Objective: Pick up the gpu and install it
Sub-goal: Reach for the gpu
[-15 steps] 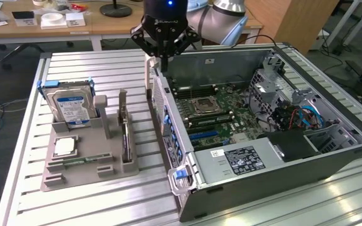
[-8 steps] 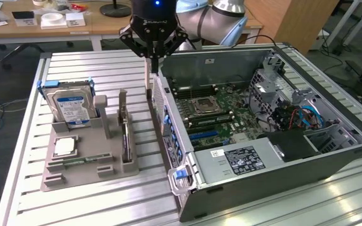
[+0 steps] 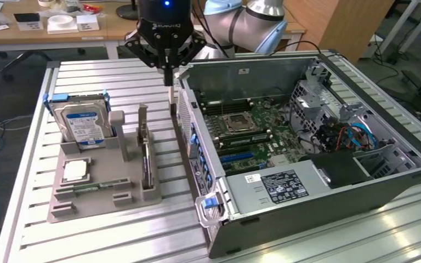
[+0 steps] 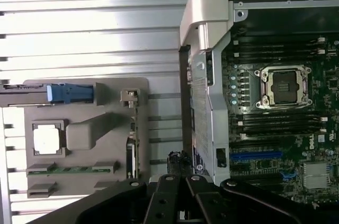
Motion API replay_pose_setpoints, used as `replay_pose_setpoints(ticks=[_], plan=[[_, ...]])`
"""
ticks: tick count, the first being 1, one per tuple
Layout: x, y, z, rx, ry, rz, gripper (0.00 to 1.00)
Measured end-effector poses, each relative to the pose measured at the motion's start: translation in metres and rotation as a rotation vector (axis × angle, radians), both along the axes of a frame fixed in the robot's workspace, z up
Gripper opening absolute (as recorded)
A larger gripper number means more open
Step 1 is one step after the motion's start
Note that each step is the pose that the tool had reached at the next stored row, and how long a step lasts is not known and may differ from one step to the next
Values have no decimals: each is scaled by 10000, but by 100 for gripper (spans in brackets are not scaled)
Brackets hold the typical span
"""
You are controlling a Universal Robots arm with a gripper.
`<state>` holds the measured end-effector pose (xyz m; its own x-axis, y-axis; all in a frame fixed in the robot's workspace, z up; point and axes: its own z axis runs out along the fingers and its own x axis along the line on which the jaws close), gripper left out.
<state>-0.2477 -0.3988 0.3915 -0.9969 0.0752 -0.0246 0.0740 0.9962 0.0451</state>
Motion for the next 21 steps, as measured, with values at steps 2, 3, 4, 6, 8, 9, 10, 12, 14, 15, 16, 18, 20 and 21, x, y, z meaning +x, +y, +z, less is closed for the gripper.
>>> replay_pose_setpoints(ticks=[2, 3, 4, 6, 8, 9, 10, 12, 14, 15, 16, 18, 20, 21], plan=[[-49, 0, 0, 0, 0, -1, 11], [-73, 0, -1, 0, -1, -1, 11], [-96, 0, -1, 0, -1, -1, 11], [-141, 0, -1, 0, -1, -1, 11], [-183, 0, -2, 0, -1, 0, 11], [-200, 0, -2, 0, -1, -1, 11], [-216, 0, -2, 0, 0, -1, 11], [-251, 0, -2, 0, -1, -1, 11], [-289, 0, -2, 0, 0, -2, 11], [-308, 0, -3, 0, -1, -1, 11], [-327, 0, -4, 1, -1, -1, 11], [-369, 0, -4, 0, 0, -1, 11], [-411, 0, -5, 0, -1, 0, 11], [-431, 0, -6, 0, -1, 0, 11]])
